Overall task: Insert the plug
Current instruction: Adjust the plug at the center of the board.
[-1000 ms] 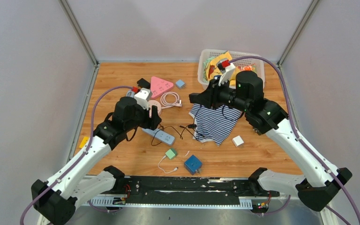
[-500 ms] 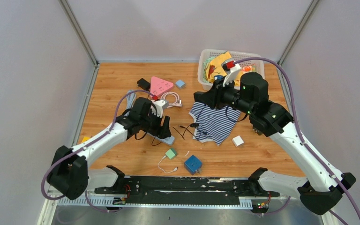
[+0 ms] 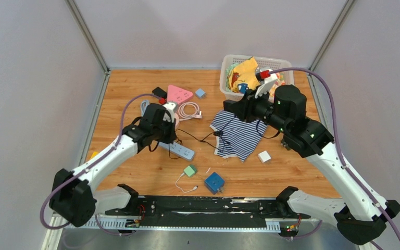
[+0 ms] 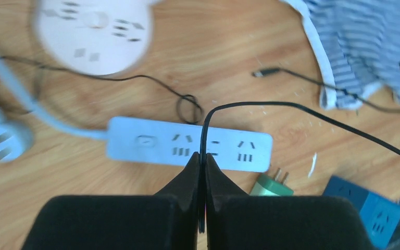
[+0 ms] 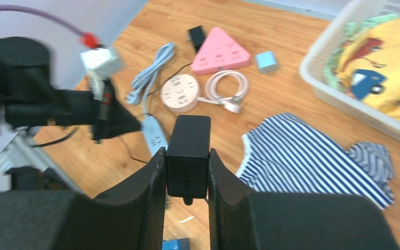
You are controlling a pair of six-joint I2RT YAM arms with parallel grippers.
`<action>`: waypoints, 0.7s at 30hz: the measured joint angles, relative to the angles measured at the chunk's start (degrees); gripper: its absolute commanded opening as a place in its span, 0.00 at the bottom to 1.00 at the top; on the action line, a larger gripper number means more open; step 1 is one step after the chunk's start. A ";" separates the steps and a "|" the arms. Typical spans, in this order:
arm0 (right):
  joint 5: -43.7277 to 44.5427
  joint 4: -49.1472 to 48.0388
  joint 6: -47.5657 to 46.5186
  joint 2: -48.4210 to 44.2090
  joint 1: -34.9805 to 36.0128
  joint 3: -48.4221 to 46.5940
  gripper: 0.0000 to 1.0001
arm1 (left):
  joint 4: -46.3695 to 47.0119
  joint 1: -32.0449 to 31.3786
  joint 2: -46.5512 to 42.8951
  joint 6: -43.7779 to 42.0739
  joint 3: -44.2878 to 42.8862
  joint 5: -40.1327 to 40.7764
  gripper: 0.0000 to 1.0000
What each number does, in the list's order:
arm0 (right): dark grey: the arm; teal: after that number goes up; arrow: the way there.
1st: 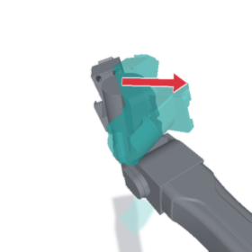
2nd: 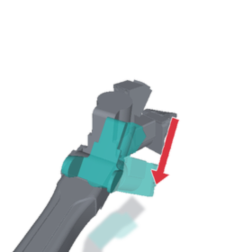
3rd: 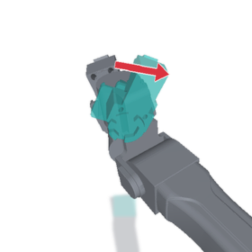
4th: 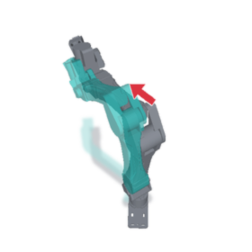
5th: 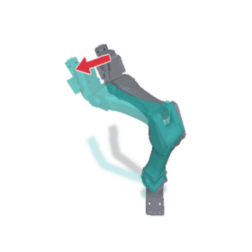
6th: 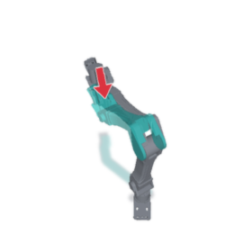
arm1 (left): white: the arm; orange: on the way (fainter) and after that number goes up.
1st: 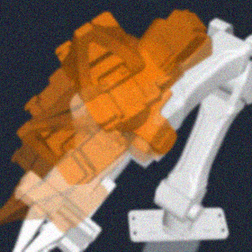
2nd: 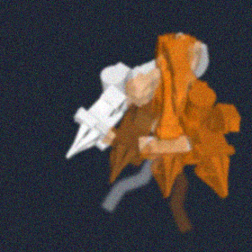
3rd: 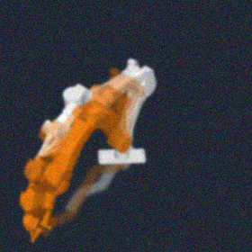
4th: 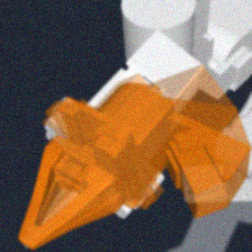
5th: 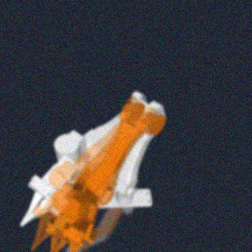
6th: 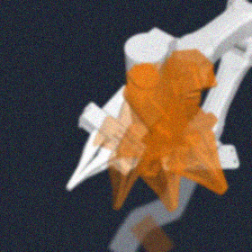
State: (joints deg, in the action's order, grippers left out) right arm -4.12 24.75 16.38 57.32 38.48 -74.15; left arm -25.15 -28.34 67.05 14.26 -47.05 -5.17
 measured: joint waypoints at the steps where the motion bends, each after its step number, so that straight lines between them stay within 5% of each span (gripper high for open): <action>1: 1.49 0.35 -0.15 -0.42 0.00 0.13 0.00 | -0.87 0.50 -2.43 1.92 0.09 3.13 0.00; 12: 27.78 6.80 -4.07 -3.02 0.00 0.17 0.00 | -8.74 7.96 -22.27 20.44 6.78 27.61 0.00; 21: 33.64 7.50 -7.87 -6.40 0.00 0.02 0.00 | -13.33 12.68 -20.04 28.98 7.96 33.42 0.00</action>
State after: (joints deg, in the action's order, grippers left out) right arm 29.52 32.25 8.51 50.92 38.48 -74.13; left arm -38.48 -15.66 47.00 43.24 -39.09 28.25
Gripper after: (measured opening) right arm 0.287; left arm 0.007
